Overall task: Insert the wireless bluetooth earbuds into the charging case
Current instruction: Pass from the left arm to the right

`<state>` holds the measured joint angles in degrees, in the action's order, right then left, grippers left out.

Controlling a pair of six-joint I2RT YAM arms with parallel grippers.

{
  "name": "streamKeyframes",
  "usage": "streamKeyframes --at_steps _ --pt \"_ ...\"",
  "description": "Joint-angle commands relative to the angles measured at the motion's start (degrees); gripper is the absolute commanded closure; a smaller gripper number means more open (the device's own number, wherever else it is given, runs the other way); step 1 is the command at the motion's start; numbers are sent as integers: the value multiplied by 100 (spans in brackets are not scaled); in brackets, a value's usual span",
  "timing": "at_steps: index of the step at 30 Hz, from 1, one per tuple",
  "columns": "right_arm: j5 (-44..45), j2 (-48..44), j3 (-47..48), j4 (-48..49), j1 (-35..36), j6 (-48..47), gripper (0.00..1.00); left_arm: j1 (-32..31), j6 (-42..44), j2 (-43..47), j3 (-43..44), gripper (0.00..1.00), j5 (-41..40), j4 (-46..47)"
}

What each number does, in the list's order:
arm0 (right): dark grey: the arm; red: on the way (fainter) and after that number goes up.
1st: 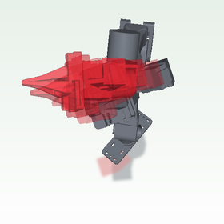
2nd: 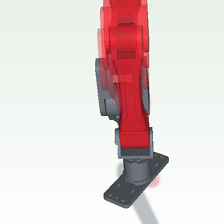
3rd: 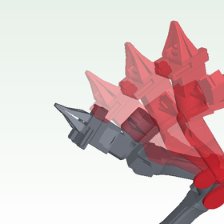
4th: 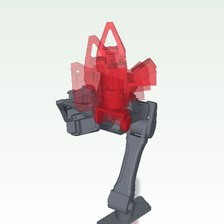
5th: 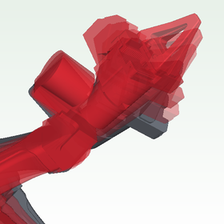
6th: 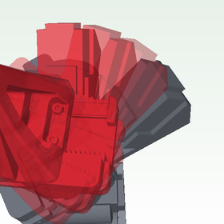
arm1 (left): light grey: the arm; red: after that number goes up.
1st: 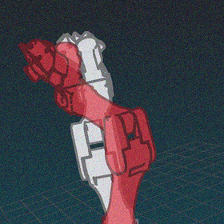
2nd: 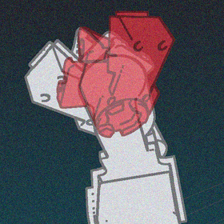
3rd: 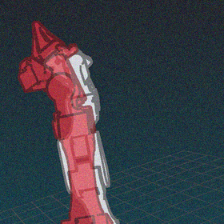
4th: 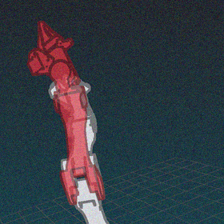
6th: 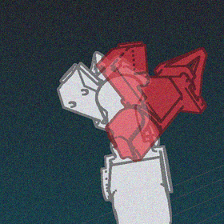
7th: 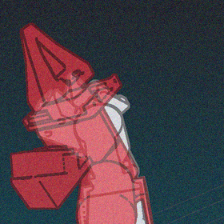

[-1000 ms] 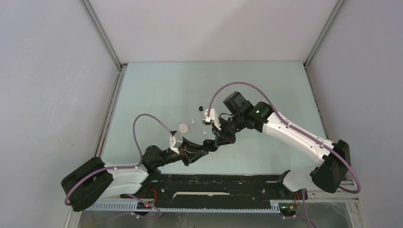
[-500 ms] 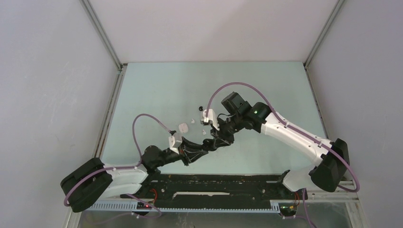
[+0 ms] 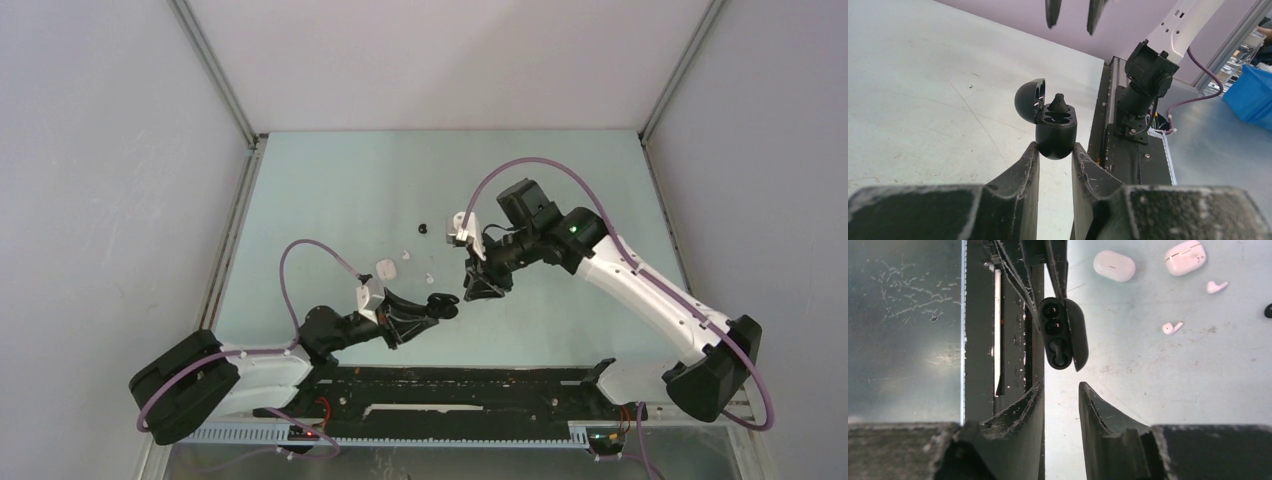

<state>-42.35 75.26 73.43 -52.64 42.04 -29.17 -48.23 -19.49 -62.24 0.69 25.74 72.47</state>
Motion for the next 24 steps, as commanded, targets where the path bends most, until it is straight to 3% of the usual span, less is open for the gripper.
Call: streamKeyframes --at_steps 1,8,24 --pt "-101 4 167 110 -149 -2 64 25 -46 -84 93 100 149 306" --pt "-89 464 162 270 36 90 58 16 -64 -180 155 100 354 317" --pt "-61 1017 214 235 223 74 59 15 -64 -50 108 100 307 325"
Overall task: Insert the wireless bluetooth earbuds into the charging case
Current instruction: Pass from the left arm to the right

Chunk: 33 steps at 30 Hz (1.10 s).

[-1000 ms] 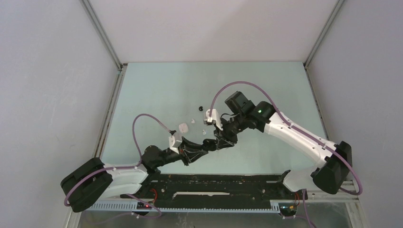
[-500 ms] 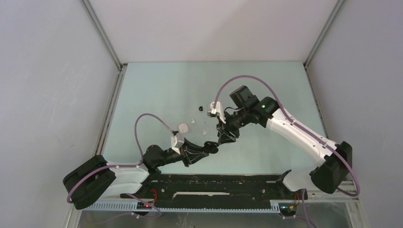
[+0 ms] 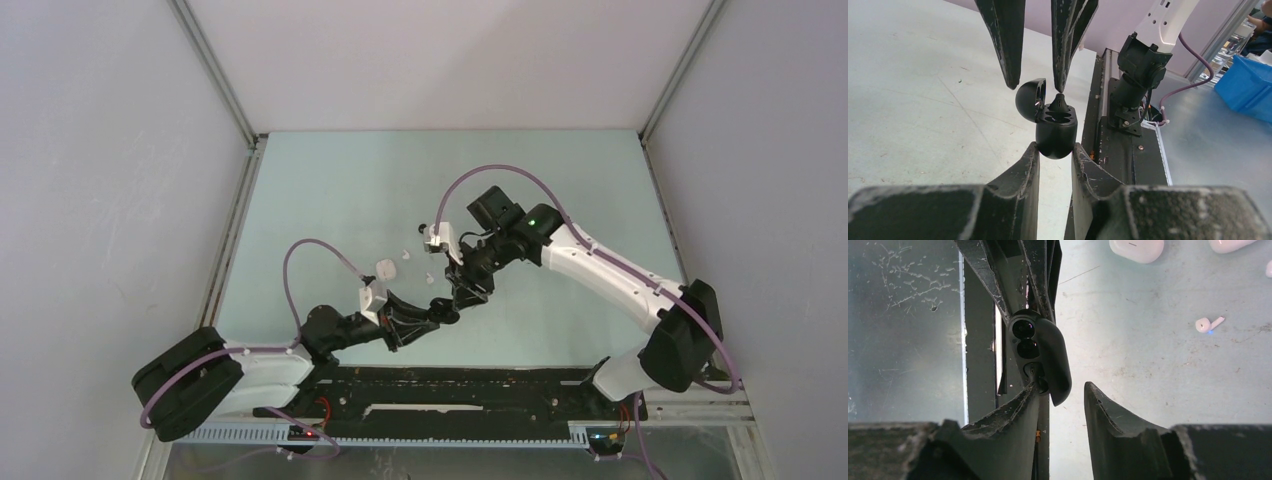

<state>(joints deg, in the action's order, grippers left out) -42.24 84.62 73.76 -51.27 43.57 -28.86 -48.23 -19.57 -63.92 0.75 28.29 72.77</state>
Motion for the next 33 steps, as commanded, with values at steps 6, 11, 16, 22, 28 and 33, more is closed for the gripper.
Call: streamKeyframes --at_steps 6,11,16,22,28,33 --pt "-208 257 261 46 124 76 69 17 -55 85 109 100 60 290" --pt "-325 329 386 -41 175 88 72 21 -90 -9 152 100 79 292" --pt "-341 359 395 -44 231 87 76 12 -107 -39 171 100 90 295" --pt "-320 327 523 -127 270 43 95 15 -180 -185 218 99 -8 287" --pt "1087 136 501 -112 772 -193 98 16 -504 -470 383 66 -92 242" --pt "2213 -40 422 68 1001 -293 99 60 -767 -549 445 52 -188 92"
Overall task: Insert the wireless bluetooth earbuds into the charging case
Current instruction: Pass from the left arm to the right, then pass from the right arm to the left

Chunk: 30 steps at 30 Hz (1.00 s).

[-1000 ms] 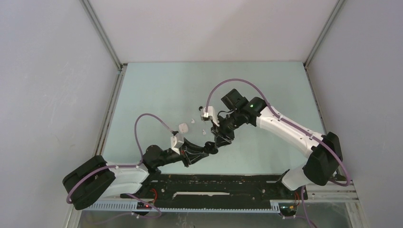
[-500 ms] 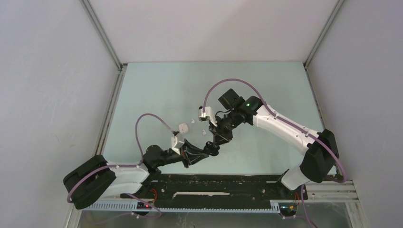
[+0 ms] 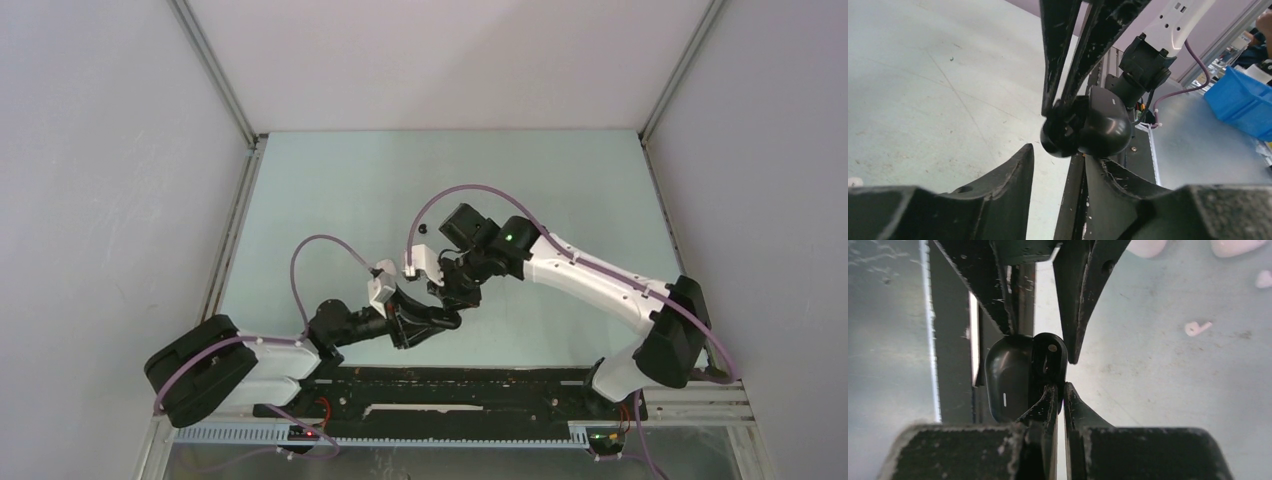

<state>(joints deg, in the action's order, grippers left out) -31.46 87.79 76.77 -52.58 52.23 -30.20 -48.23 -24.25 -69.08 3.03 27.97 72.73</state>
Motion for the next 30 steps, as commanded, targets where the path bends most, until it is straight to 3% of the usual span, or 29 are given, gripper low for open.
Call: streamKeyframes --at_steps 1,6,12,24,30 --pt "1363 -400 91 256 144 -183 99 91 -405 -42 242 50 -124 22" --pt "2120 -642 -73 457 182 -306 99 210 -1387 -223 184 40 -192 244" --pt "2646 -794 -252 599 278 -435 98 235 -3033 -441 641 36 -155 339" --pt "2856 -893 -356 611 430 -536 99 349 -3504 -844 963 34 -237 243" --pt "2872 -912 -355 605 455 -540 98 373 -3524 -1118 1107 44 -101 235"
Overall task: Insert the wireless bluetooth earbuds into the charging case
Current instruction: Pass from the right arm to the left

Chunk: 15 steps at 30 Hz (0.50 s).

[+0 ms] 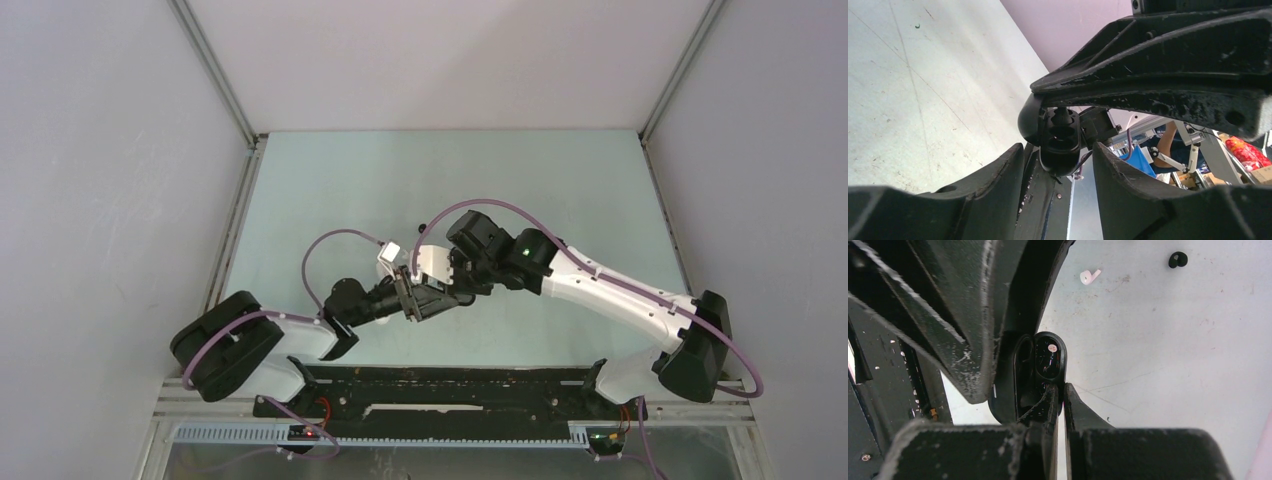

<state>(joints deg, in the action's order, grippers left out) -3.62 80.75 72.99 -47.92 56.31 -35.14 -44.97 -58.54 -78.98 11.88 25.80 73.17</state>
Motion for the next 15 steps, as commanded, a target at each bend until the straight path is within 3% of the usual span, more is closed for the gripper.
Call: streamKeyframes --at_steps 1,5,15 --pt "88 -207 22 135 45 -48 98 50 -96 -153 224 45 111 195" --pt "54 -209 22 117 70 -50 98 56 -88 -249 255 51 143 215" --pt "10 -195 18 115 96 2 94 54 211 -313 276 80 300 272"
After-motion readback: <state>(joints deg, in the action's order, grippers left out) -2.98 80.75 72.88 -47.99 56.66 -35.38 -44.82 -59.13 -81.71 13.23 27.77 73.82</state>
